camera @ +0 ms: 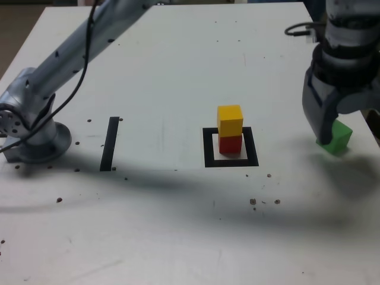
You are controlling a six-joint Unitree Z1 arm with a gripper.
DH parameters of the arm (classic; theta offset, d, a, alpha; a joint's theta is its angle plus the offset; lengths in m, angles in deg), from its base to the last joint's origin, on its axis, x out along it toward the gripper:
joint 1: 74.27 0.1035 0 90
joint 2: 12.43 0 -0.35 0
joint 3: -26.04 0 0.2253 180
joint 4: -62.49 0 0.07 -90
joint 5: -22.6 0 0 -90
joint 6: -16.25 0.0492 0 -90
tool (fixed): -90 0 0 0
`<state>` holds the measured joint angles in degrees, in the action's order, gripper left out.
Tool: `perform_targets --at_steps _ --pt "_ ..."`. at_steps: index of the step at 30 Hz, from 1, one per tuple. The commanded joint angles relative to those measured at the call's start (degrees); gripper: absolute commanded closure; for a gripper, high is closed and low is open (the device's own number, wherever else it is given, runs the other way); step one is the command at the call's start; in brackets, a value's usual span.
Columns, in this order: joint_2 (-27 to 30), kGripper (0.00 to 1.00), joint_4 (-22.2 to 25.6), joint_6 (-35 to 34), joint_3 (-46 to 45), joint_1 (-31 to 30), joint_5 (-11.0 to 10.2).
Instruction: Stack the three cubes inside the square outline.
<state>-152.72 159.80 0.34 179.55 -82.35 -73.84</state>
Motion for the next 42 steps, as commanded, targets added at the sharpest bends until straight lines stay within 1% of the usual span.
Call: perform_targets --at_steps 1,10,20,24,31,34,40,42 --pt "-1.1 0.0 -0.8 -0.8 0.4 0.8 0.0" --pt "-2.2 0.0 -0.7 -3.7 -0.6 2.8 -0.1" --pt "-4.2 0.0 -0.3 -5.8 -0.7 4.0 1.4" --pt "-4.3 0.0 -0.5 -7.0 -0.9 4.1 1.7" --pt "-4.3 0.0 -0.6 -8.0 -1.8 4.3 2.7" --pt "-4.1 0.0 -0.9 -8.1 -1.9 4.3 2.4" --pt "-3.4 0.0 -3.0 -8.1 -2.5 4.1 -0.6" --pt "-3.3 0.0 -3.6 -8.1 -2.8 4.0 -1.1"
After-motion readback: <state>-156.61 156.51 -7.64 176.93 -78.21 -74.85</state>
